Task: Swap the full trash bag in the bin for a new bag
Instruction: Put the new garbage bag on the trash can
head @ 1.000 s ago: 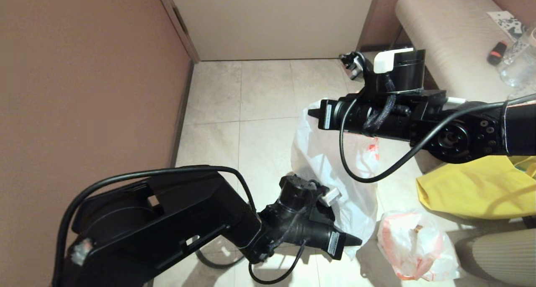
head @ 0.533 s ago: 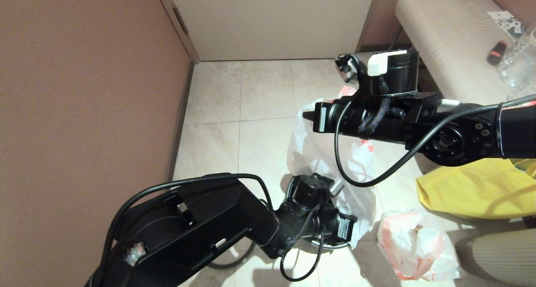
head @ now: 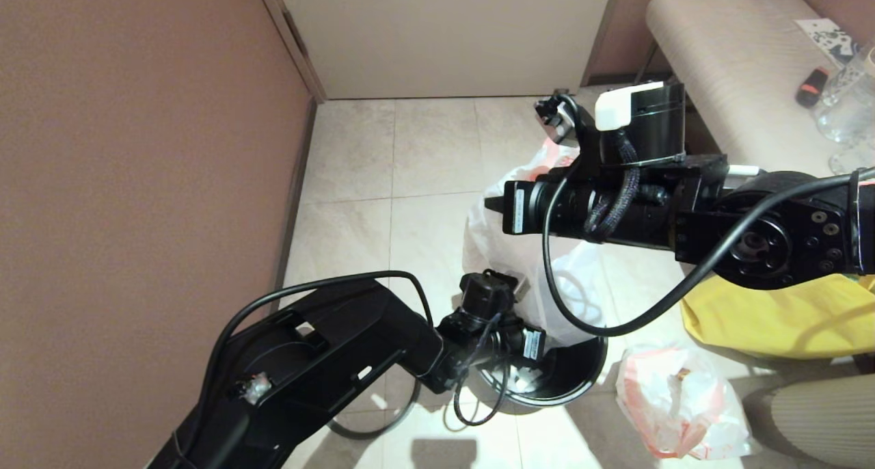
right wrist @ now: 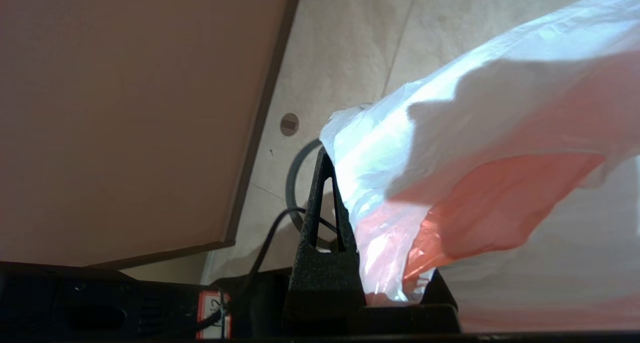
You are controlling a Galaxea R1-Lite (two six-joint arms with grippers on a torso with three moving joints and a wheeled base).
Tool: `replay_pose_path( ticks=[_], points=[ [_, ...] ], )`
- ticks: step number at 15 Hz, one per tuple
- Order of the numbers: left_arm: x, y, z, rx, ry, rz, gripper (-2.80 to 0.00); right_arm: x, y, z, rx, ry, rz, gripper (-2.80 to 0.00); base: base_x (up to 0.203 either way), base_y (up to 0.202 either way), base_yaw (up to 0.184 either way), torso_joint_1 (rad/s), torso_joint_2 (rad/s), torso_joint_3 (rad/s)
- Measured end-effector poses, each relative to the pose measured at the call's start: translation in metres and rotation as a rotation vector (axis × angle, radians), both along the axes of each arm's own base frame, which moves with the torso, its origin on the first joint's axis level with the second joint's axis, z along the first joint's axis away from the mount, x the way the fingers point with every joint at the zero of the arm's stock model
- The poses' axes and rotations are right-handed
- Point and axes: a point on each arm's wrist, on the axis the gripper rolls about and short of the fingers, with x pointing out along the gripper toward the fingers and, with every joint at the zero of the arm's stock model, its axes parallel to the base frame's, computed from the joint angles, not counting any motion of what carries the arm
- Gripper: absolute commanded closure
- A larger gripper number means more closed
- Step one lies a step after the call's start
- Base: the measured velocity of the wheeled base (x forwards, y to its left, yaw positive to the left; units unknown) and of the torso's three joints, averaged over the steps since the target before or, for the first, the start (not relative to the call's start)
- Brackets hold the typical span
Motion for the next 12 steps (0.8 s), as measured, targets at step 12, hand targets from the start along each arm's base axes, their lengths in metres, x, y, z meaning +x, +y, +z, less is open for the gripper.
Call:
replay_pose_path(
  ticks=[12],
  points=[
    [-0.042, 0.054, -0.009, 0.16, 0.031, 0.084, 0.0, -0.029, -0.048, -0.001, -0.098, 0.19, -0.079, 0.0, 0.0, 0.0, 0.0, 0.0, 0.0, 0.0]
  ],
)
